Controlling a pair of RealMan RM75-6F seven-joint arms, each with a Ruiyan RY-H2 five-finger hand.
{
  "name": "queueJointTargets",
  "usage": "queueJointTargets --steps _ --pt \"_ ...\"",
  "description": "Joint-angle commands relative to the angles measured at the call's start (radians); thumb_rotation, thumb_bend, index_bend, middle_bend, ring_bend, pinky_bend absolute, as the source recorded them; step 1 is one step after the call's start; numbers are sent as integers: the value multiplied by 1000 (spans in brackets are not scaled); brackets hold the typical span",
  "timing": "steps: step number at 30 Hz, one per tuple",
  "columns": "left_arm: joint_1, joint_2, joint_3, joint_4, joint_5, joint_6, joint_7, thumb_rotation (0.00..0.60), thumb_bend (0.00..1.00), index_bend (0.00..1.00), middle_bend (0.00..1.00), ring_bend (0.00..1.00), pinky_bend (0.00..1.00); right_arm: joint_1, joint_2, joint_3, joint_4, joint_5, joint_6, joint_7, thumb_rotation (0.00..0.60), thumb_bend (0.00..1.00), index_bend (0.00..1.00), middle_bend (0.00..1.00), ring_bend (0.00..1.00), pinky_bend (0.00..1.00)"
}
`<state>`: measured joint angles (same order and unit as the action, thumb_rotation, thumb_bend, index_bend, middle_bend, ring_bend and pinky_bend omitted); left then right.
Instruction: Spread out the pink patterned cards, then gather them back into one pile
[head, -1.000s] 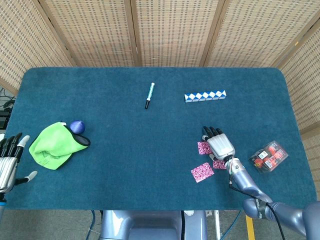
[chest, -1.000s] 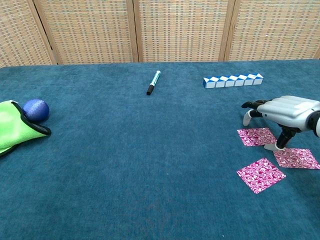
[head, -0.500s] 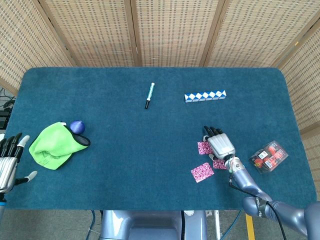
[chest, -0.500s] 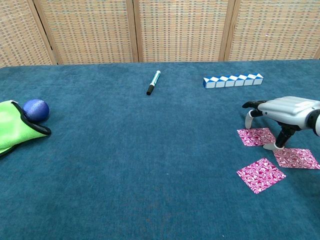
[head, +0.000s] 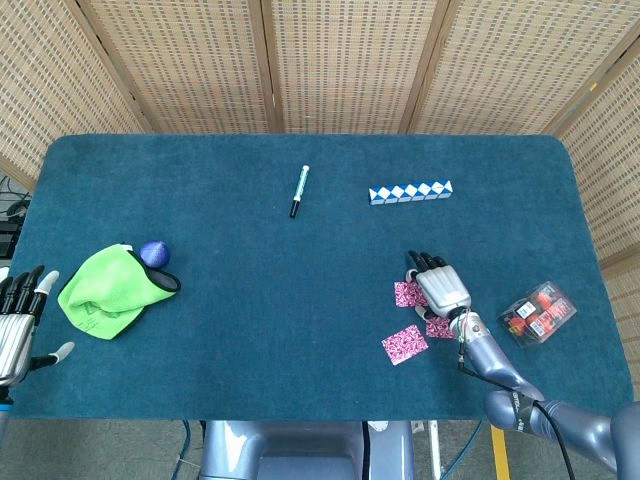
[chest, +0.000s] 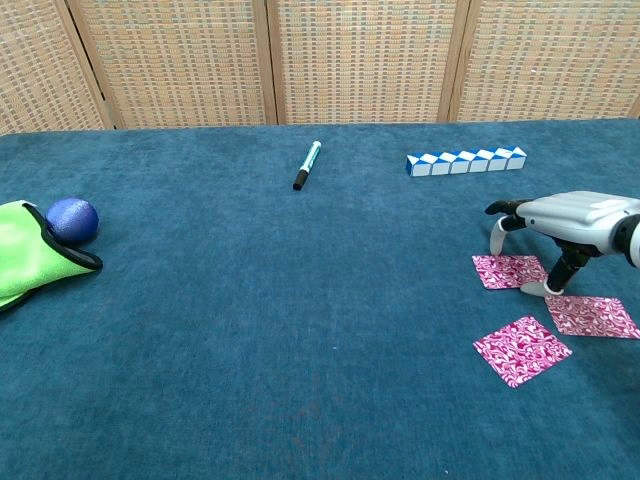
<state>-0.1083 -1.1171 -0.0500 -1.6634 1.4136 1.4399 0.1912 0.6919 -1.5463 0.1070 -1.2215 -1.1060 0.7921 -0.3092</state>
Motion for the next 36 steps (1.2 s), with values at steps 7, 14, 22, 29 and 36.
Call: queueJointTargets --steps 7,14,22,29,36 --pt "0 1 0 -1 -1 -1 0 600 0 0 0 0 0 0 8 1 -16 7 10 -14 600 363 463 0 0 117" --pt "-1 2 0 -3 -3 -3 0 600 0 0 0 0 0 -13 38 -9 -71 -12 49 -38 600 362 463 0 0 117" --pt "0 4 2 -3 1 -3 -6 600 0 0 0 0 0 -44 103 -46 -218 -92 129 -76 600 363 463 0 0 117" --pt "-1 5 3 -2 3 -4 -9 600 0 0 0 0 0 -75 132 -112 -313 -181 171 -113 600 362 463 1 0 117" --pt "0 6 4 -1 6 -3 -13 600 0 0 0 0 0 -102 112 -165 -311 -260 204 -148 600 361 463 0 0 117"
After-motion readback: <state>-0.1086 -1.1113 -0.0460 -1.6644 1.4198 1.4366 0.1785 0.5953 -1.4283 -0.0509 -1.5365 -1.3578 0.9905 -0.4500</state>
